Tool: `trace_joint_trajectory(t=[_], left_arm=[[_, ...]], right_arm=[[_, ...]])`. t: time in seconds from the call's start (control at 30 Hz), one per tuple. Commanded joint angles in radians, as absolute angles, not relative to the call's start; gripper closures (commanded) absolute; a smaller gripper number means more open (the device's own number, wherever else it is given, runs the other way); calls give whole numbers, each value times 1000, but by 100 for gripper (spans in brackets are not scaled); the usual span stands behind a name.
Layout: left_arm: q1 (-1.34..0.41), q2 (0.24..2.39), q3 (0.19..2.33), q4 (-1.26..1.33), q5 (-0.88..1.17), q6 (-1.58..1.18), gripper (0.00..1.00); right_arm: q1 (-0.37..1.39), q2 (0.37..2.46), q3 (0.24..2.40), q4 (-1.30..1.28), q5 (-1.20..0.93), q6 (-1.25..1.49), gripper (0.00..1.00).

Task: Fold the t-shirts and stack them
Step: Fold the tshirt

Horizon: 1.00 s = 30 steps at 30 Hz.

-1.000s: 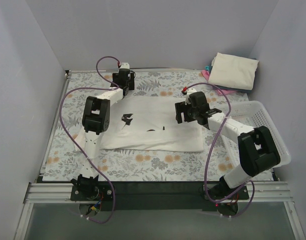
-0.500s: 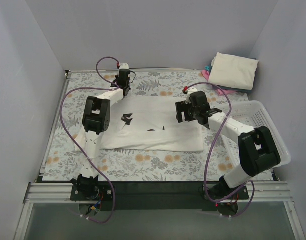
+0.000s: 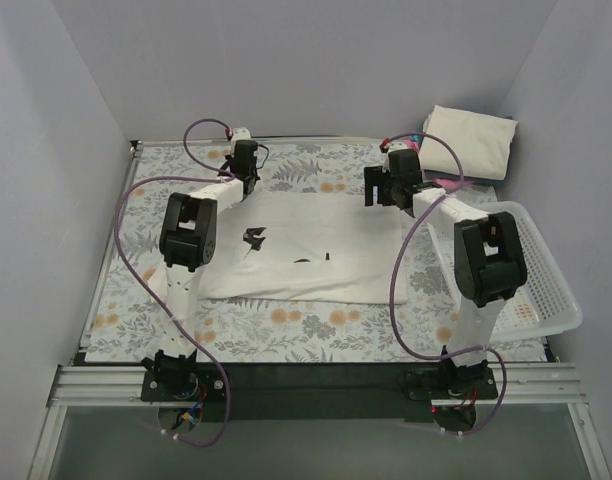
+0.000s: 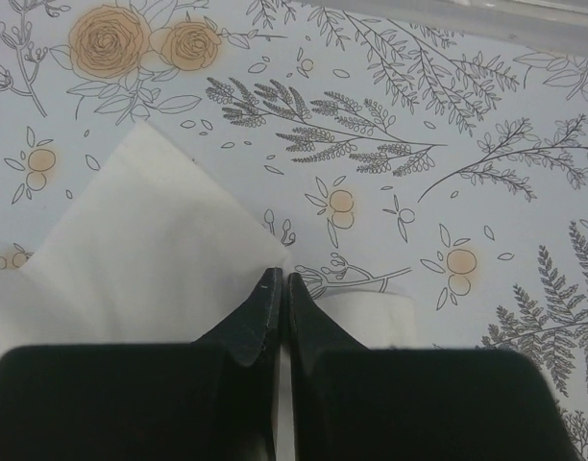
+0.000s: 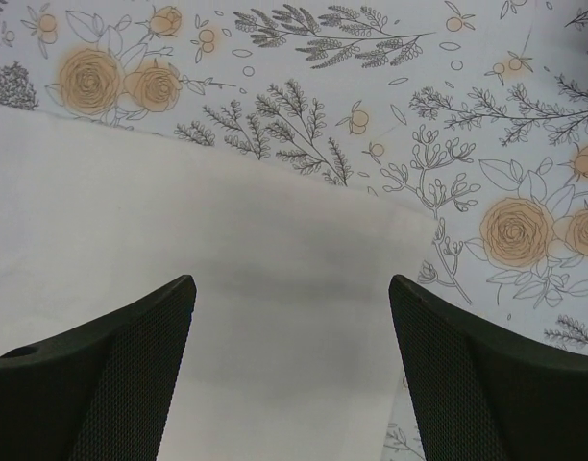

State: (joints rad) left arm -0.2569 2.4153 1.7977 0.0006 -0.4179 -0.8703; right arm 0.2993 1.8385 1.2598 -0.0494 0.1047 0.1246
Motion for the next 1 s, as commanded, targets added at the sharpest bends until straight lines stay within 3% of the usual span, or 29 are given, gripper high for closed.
trace_joint_trajectory(t=[0.0,0.53,0.83,0.97], left_arm=[[-249,2271,1763,51,-423,-908,100],[-221,2169,1677,77,-354,-930,100],[-221,2158,1663,74,-350,-930,100],[-219,2155,1655,75,-353,-930,100]], right_arm=[[269,1917,1360,-52,123,114,26],[210,2069,1477,-90,132,98,27],[192,2132,1511,-130,98,112,32],[186,2144,1520,-132,92,117,41]])
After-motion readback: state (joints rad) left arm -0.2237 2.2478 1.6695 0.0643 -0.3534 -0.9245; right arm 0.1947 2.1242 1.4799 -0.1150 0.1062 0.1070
